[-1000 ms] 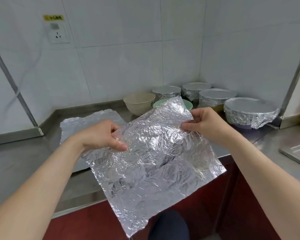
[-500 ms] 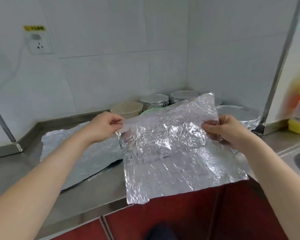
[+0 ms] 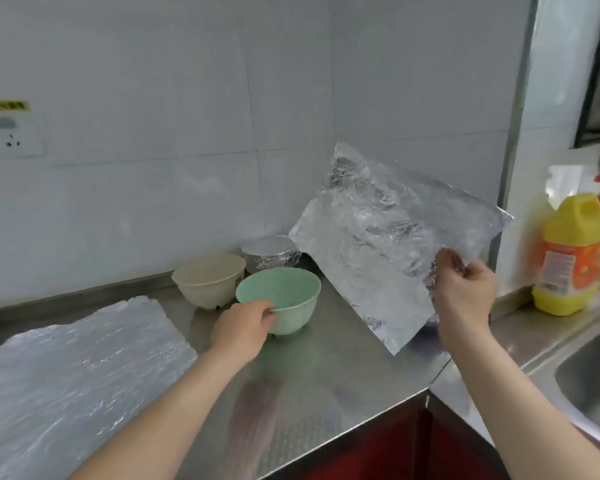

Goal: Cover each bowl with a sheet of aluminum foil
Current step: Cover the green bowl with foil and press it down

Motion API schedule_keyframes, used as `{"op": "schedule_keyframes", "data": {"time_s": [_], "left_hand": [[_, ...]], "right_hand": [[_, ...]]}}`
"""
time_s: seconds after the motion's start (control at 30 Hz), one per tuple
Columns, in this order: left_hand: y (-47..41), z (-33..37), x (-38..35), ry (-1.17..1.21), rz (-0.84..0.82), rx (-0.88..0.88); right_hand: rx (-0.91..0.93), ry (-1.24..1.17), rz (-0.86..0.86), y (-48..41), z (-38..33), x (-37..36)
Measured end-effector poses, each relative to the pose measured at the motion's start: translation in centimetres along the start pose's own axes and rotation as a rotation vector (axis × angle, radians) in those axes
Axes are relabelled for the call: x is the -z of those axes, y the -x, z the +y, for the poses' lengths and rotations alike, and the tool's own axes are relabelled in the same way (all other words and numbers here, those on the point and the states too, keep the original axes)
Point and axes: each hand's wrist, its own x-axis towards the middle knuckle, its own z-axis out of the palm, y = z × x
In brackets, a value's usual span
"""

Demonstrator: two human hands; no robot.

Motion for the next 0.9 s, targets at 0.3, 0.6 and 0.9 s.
{"op": "schedule_keyframes", "data": {"time_s": [0.3,0.6,0.9], "left_hand": [[6.8,-1.2,4.0,0.049,-0.091,-0.037],[10.6,-2.1,9.7,1.229,-0.096,0.399],[9.7,-1.6,7.5,1.203,0.003,0.491]], "right_hand": [[0.768,0.274,-0.413,5.4,-0.1,-3.8],[1.135,0.51,-0.711,11.4,2.8,-3.4],[1.143,0.755,-0.866,12.4,2.5,-2.1]]}}
